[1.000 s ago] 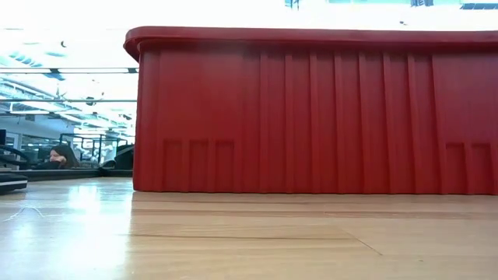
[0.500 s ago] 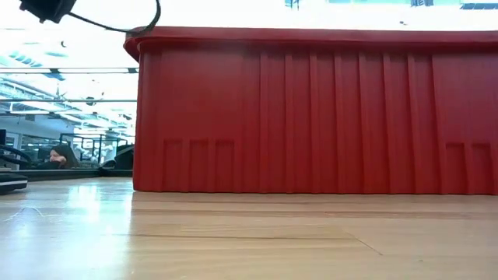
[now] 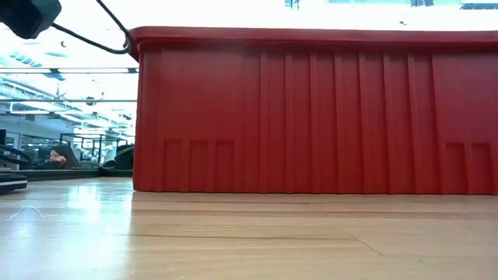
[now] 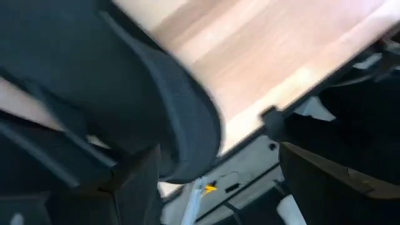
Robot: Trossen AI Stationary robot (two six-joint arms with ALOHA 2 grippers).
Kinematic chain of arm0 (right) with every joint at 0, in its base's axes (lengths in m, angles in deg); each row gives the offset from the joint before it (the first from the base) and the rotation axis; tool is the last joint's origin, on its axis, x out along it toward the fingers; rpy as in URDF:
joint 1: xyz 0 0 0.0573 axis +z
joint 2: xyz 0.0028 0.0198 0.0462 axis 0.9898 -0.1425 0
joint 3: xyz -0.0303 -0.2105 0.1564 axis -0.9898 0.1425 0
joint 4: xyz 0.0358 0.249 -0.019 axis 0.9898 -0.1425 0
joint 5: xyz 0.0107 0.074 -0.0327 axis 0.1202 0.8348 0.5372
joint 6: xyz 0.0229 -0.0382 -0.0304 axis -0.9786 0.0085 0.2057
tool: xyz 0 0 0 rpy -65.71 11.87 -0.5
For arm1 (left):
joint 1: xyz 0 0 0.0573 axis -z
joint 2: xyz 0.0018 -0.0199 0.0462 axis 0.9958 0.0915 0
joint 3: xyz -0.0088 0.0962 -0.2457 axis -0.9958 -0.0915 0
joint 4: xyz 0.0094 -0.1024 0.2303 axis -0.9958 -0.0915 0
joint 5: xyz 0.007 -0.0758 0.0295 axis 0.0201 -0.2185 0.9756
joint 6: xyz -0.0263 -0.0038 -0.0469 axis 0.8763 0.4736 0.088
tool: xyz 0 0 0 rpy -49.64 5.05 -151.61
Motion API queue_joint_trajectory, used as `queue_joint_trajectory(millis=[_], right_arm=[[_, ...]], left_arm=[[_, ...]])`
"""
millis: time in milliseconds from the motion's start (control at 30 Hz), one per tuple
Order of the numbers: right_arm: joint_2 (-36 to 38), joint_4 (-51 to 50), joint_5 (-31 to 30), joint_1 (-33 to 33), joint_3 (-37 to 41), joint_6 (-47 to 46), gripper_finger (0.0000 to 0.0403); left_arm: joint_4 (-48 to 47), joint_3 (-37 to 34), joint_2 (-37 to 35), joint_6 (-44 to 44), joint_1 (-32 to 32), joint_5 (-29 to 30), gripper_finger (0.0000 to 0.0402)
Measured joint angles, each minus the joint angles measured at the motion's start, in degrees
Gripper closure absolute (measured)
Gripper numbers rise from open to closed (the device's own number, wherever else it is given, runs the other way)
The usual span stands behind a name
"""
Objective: Pick and place slides into bin
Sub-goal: Put the right black flip flop on top of the other black slide into the red bin
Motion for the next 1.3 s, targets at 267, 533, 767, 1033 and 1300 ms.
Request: queue_joint_trajectory(millis=[267, 533, 767, 1033, 1300], right_arm=[[0.00, 0.19, -0.08, -1.43, -0.02, -0.04, 0.0396], [0.00, 0.72, -0.11, -2.22, -0.04, -0.24, 0.0395], [0.00, 0.70, -0.14, -2.23, -0.07, -0.22, 0.0401], [0.00, 0.65, -3.14, -2.26, -0.07, -0.24, 0.0401], [0.00, 0.60, -3.02, -2.24, -0.07, -2.53, 0.0402]], left_arm=[[-1.16, 0.00, 0.00, -1.78, 2.95, 1.88, 0.0080], [4.25, -2.81, 0.00, -8.17, 6.64, 3.83, 0.0080], [13.69, -9.63, 0.00, -6.03, 8.88, 2.76, 0.0080], [23.32, -15.99, 0.00, -6.09, 10.14, 3.26, 0.0081], [23.33, -16.24, 0.00, -7.46, 10.02, 4.65, 0.0232]])
